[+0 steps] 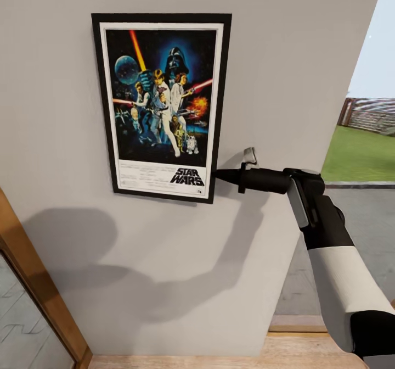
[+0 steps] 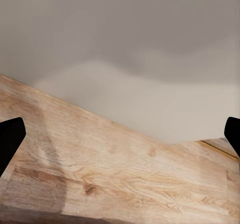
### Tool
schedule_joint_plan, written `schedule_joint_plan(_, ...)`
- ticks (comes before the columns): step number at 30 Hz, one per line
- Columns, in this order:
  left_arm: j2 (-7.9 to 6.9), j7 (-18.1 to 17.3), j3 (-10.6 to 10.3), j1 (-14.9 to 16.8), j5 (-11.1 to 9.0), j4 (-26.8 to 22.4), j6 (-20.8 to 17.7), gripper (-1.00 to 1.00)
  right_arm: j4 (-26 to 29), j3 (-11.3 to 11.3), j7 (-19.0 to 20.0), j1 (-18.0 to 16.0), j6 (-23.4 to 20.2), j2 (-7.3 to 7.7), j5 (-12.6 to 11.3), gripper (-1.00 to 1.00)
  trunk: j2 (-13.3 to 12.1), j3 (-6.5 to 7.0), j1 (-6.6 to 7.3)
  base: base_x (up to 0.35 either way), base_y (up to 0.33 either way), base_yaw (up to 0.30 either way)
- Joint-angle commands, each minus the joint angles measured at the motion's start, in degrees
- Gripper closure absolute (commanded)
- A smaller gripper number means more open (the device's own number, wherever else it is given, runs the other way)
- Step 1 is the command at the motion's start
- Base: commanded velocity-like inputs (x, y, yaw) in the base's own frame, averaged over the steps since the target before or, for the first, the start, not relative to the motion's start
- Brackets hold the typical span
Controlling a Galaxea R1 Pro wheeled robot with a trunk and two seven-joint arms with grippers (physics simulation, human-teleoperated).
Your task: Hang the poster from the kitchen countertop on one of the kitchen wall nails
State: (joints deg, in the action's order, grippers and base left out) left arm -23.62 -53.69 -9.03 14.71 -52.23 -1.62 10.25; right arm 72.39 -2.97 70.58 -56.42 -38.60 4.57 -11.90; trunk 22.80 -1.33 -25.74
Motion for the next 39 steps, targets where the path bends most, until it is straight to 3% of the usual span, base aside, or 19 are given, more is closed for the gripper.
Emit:
schedule_joint_plan(1, -0.01, -0.1, -0.47, 0.05, -0.33, 0.04, 0.38, -1.0, -0.1, -0.01, 0.0, -0.08, -0.28, 0.07, 0.85, 1.0, 0.12, -0.14, -0.05, 0.0, 0.0, 0.0)
schedule_joint_plan(39, -0.02, -0.1, -0.48, 0.05, -0.33, 0.04, 0.38, -1.0, 0.33, -0.03, 0.08, -0.09, -1.5, 0.09, 0.75, 1.0, 0.12, -0.14, -0.05, 0.0, 0.041, 0.0)
